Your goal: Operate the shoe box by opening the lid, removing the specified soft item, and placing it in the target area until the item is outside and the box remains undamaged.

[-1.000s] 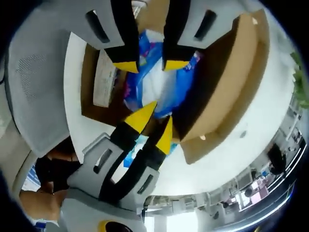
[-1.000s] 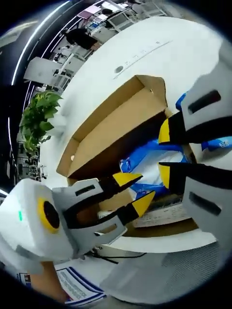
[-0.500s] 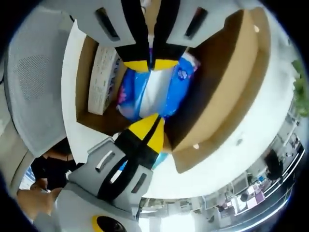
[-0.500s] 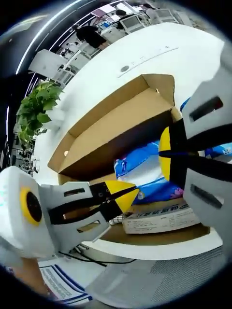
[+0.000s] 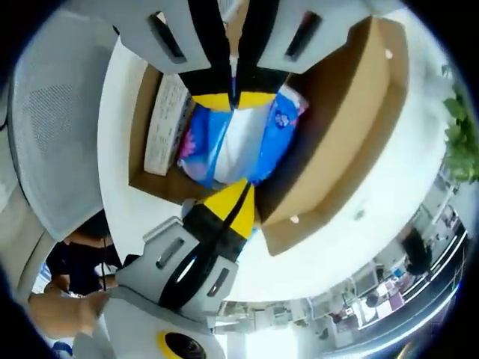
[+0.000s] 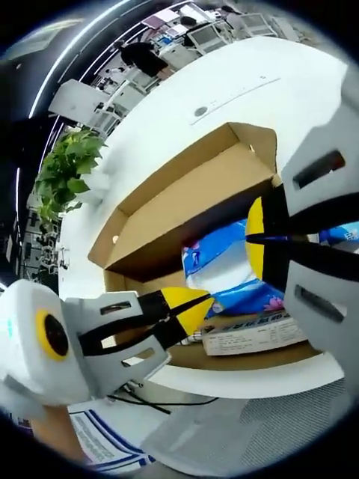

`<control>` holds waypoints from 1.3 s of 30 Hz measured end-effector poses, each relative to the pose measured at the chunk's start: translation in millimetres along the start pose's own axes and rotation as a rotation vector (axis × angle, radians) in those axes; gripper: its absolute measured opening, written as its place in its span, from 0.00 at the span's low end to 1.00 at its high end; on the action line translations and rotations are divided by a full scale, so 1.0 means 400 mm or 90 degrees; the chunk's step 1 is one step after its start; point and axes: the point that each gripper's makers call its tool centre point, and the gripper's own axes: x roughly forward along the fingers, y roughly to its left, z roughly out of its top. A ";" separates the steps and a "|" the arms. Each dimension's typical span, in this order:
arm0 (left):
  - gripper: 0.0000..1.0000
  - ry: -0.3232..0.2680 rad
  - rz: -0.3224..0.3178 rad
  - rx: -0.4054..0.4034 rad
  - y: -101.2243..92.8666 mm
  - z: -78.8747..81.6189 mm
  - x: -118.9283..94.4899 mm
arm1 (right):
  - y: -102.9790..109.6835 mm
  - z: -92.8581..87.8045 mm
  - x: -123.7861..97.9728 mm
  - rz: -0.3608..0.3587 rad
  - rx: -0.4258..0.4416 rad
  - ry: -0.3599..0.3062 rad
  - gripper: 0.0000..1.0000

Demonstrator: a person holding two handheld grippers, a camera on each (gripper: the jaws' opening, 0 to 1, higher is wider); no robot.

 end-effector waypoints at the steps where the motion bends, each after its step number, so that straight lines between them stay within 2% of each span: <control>1: 0.00 -0.001 0.003 0.000 0.002 0.002 -0.005 | -0.001 0.004 -0.002 -0.001 -0.002 -0.002 0.00; 12: 0.00 -0.014 0.030 0.004 0.007 0.026 -0.069 | -0.008 0.064 -0.040 -0.011 -0.022 -0.035 0.00; 20: 0.00 -0.055 0.042 -0.016 -0.002 0.086 -0.130 | -0.030 0.120 -0.101 -0.030 -0.039 -0.078 0.00; 25: 0.00 -0.064 0.051 -0.008 -0.011 0.122 -0.163 | -0.049 0.140 -0.145 -0.043 -0.054 -0.101 0.00; 32: 0.00 -0.072 0.053 -0.007 -0.032 0.182 -0.189 | -0.073 0.146 -0.214 -0.061 -0.051 -0.120 0.00; 39: 0.00 -0.079 0.045 0.012 -0.071 0.252 -0.179 | -0.094 0.125 -0.277 -0.073 -0.055 -0.131 0.00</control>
